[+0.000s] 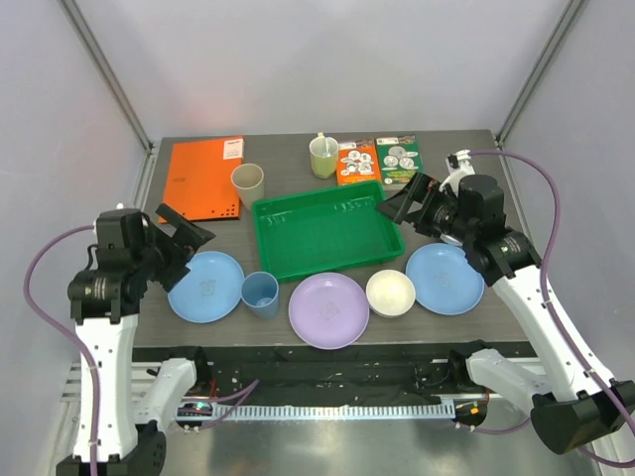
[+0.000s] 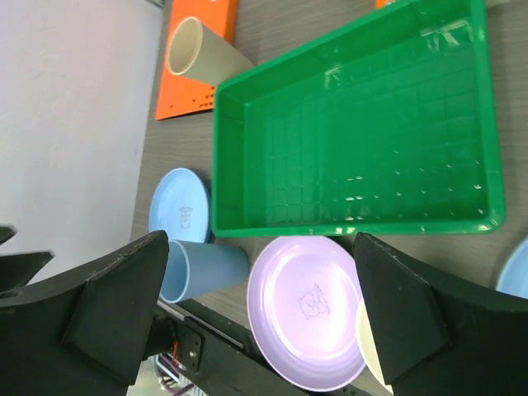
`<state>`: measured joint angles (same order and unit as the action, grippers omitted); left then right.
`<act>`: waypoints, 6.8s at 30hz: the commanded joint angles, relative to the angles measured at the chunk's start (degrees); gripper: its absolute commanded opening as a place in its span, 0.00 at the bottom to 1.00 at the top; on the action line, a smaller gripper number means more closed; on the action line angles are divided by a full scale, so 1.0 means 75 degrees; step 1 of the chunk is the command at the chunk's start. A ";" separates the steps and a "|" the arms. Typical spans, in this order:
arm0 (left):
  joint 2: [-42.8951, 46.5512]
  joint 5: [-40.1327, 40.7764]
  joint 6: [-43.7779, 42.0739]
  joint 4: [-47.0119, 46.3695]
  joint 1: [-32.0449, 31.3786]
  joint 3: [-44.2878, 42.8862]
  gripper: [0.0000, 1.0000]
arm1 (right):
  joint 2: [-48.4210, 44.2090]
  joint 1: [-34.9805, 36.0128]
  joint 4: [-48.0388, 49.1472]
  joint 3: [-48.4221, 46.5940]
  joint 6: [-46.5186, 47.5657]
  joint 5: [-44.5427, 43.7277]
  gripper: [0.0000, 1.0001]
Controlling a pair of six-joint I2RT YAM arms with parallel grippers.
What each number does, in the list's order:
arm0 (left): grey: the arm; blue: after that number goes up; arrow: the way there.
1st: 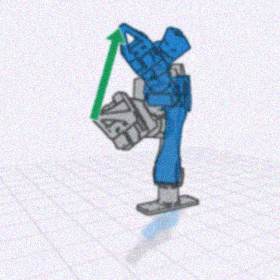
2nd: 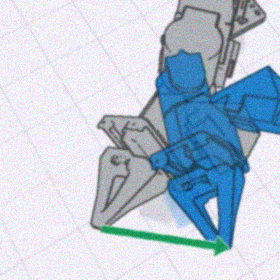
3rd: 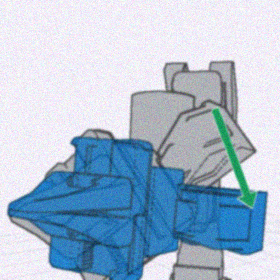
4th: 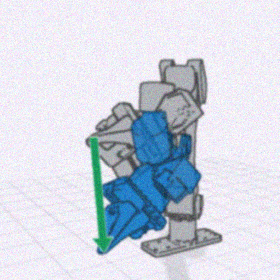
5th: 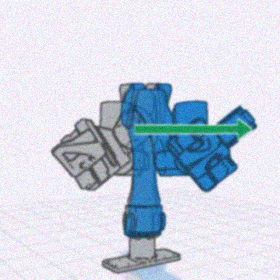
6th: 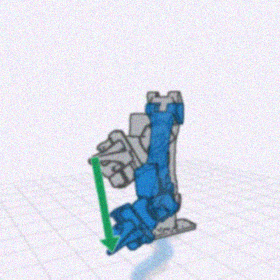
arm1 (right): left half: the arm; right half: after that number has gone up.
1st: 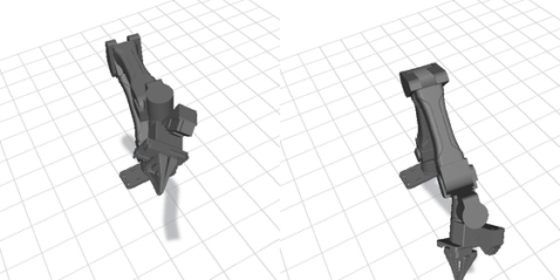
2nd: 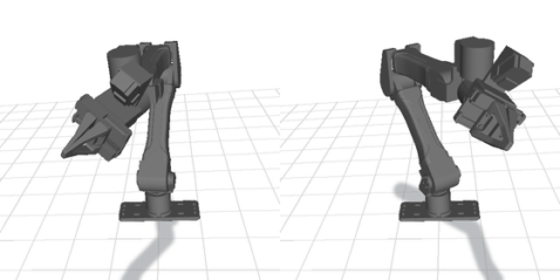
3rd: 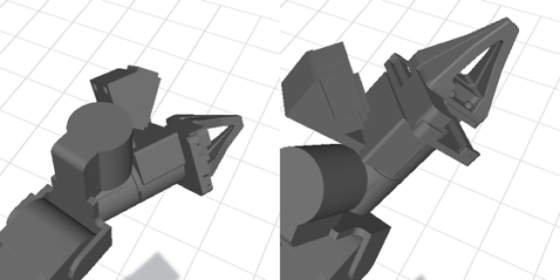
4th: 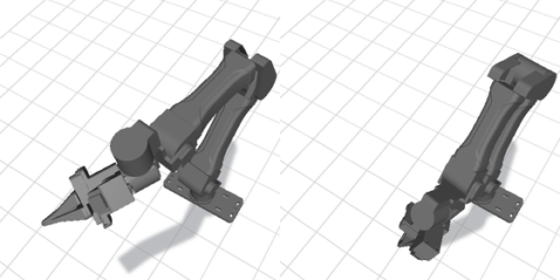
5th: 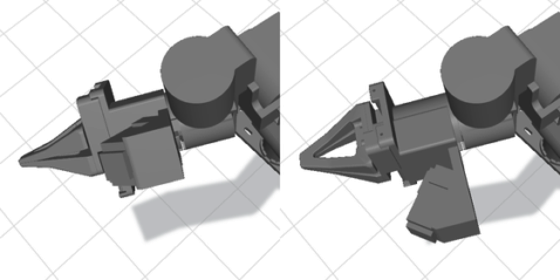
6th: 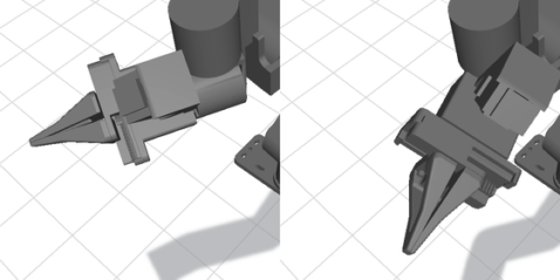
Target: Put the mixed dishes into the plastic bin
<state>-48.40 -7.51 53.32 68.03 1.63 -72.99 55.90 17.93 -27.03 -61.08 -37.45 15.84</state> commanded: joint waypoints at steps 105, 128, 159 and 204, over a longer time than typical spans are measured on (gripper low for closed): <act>0.1098 -0.0581 0.0285 -0.0609 -0.0147 0.1904 0.98 | 0.2250 -0.4805 -0.3217 0.2788 -0.1170 -0.3775 0.12; 0.1239 -0.0370 0.0273 -0.0633 -0.0158 0.1881 0.98 | -0.0492 -0.4817 -0.6814 0.0669 -0.1698 -0.3799 0.01; 0.0233 0.0519 -0.0371 -0.0387 -0.0147 0.0464 0.96 | 0.3185 -0.0365 -0.3487 -0.2812 -0.1394 -0.3156 0.01; -0.2604 0.1539 -0.0699 0.0245 -0.0147 -0.1998 1.00 | 0.8109 0.2823 -0.1002 -0.3762 -0.1545 -0.2205 0.10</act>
<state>-66.37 1.58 47.83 69.76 0.75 -85.80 117.12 37.52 -37.45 -87.81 -48.36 -2.04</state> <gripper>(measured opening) 0.990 0.052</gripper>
